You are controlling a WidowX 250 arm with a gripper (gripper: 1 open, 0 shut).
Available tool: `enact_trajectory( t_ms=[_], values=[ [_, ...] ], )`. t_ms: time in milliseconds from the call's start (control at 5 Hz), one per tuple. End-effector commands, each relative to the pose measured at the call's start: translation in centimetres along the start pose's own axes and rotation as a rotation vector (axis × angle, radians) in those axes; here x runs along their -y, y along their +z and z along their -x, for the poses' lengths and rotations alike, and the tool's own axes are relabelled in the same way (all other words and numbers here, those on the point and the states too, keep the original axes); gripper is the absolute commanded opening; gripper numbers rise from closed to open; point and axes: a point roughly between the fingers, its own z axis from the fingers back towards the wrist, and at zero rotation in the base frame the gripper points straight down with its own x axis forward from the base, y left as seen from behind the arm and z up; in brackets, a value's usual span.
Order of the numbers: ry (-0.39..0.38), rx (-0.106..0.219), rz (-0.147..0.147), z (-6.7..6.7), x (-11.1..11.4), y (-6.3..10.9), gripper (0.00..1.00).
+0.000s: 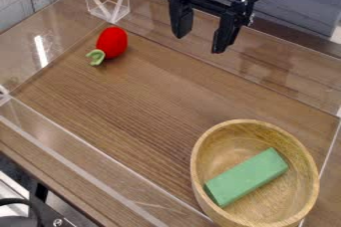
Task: Move the red object to the right side of the table
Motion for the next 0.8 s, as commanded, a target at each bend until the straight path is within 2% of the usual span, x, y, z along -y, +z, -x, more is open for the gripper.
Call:
enact_trajectory(
  t_ms=[0, 200, 600],
  values=[
    [0.063, -0.026, 0.006, 0.4, -0.3, -1.2, 1.00],
    [0.152, -0.014, 0.009, 0.5, -3.2, -1.9, 1.00],
    [0.177, 0.037, -0.004, 0.0, -13.0, -1.1, 1.00]
  ],
)
